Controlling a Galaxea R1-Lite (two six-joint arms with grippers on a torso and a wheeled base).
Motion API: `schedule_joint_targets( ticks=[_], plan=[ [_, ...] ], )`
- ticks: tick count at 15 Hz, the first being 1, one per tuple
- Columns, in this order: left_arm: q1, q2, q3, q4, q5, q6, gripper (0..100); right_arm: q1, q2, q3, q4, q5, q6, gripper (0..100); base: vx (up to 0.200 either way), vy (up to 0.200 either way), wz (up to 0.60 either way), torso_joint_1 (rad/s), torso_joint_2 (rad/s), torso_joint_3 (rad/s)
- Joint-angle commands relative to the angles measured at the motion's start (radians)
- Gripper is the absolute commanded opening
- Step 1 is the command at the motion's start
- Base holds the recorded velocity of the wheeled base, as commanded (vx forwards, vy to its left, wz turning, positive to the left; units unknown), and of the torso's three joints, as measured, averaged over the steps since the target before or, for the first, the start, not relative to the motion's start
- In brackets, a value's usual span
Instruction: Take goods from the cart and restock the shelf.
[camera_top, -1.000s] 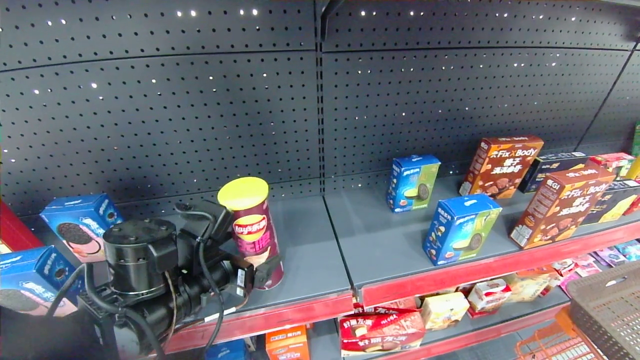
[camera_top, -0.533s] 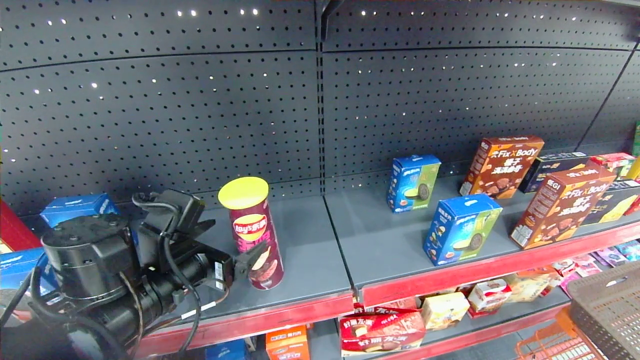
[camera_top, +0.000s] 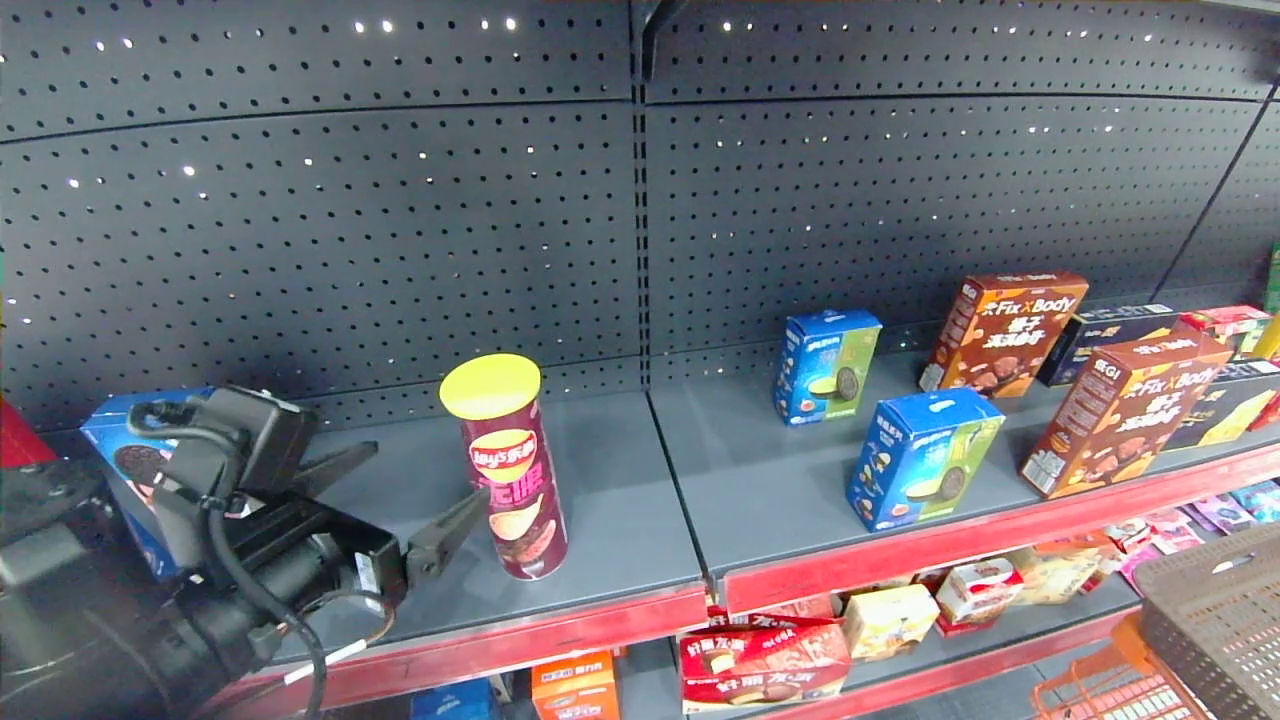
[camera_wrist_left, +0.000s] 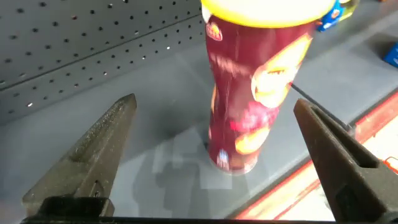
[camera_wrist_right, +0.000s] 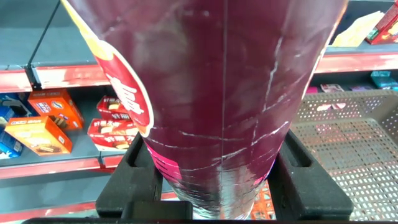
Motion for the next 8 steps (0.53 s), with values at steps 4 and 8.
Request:
schedule_joint_targets(
  ticks=[4,8],
  plan=[
    [-0.001,-0.291,0.17,0.08,0.005,-0.002,100,-0.019,0.0,-0.004,-0.001,-0.007,-0.002,0,0.0,0.0,0.0,0.0,0.0,0.0],
    [0.082,-0.42,0.181,0.169,0.042,-0.003,100,-0.025,0.0,0.0,-0.001,-0.015,-0.002,0,0.0,0.0,0.0,0.0,0.0,0.0]
  ],
)
